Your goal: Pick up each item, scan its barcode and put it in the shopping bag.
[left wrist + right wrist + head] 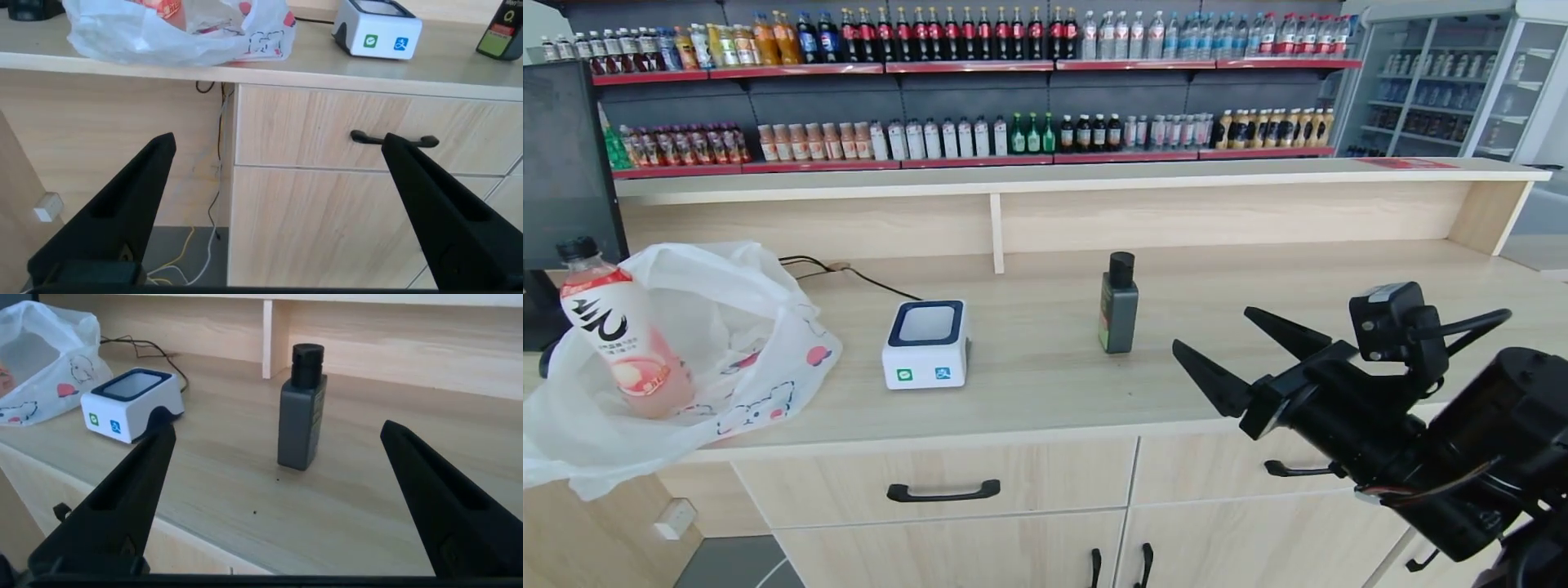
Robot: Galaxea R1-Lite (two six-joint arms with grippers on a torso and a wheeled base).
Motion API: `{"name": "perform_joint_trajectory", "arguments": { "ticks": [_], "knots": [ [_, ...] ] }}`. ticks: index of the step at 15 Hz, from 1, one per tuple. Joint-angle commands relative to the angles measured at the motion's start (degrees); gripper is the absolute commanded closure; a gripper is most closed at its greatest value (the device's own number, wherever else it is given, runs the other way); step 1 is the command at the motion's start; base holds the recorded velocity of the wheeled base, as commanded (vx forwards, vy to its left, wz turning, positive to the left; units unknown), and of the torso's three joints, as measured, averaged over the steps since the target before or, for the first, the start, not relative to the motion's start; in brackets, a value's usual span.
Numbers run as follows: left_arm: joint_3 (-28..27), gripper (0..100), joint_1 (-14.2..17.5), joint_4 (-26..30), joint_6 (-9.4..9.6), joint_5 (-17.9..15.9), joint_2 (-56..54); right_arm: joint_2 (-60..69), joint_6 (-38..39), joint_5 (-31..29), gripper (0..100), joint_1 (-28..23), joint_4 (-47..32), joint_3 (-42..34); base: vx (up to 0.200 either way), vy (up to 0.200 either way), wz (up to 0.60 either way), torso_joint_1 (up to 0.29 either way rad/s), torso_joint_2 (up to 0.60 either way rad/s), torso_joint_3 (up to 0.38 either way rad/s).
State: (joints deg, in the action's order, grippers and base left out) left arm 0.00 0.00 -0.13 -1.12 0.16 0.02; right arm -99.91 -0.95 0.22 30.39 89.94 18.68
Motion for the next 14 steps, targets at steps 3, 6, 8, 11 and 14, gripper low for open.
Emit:
{"name": "perform_joint_trajectory", "arguments": {
  "ticks": [3,6,8,11,14],
  "knots": [
    [0.0,0,0.1,0.0,0.07,0.0,0.0,-4.4,0.0,0.0,0,0.7,0.1,2.7,0.133,0.000,0.00,0.003,0.00,0.003],
    [0.0,0,0.0,0.0,0.07,0.0,0.0,-6.9,0.0,0.0,0,0.6,0.1,4.3,0.133,0.000,0.00,-0.013,0.00,0.003],
    [0.0,0,0.0,0.0,0.07,0.0,0.0,-7.9,0.0,0.0,0,0.6,0.1,5.3,0.000,0.000,0.00,0.000,0.00,0.000],
    [0.0,0,0.0,0.0,0.07,0.0,0.0,-11.2,0.0,0.0,0,0.5,0.1,7.9,0.000,0.000,0.00,0.000,0.00,0.000],
    [0.0,0,0.0,0.0,0.07,0.0,0.0,-16.0,0.0,0.0,0,0.3,0.1,13.2,0.000,0.000,0.00,0.000,0.00,0.000]
  ]
}}
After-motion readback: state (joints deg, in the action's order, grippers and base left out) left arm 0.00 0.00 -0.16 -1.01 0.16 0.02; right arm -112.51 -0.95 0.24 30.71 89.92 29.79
